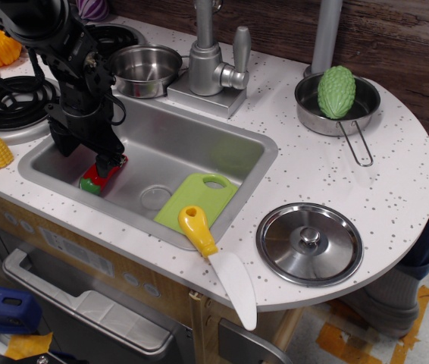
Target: Put pepper in pot or pan
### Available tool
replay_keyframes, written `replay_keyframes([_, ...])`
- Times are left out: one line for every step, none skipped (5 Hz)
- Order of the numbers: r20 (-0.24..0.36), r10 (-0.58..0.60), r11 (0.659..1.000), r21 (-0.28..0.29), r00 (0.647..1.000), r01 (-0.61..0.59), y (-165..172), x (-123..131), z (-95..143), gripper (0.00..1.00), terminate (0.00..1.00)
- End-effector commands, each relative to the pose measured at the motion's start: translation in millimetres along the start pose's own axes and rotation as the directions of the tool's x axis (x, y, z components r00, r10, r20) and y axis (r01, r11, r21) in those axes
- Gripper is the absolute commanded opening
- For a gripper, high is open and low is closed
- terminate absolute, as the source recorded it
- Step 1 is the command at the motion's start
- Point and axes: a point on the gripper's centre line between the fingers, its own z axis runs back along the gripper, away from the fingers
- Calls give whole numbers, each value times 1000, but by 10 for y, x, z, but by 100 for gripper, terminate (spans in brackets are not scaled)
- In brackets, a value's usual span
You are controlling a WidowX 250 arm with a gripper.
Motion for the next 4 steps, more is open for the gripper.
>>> replay_keyframes([0, 0, 1000, 0, 1000, 0, 0, 0, 0, 100, 0])
replay_keyframes([6, 0, 999, -36, 1000, 0, 16, 41, -92, 100, 0])
replay_keyframes([8, 6, 998, -63, 1000, -6, 53, 48, -193, 100, 0])
replay_keyframes([14, 23, 994, -108, 1000, -21, 64, 58, -286, 100, 0])
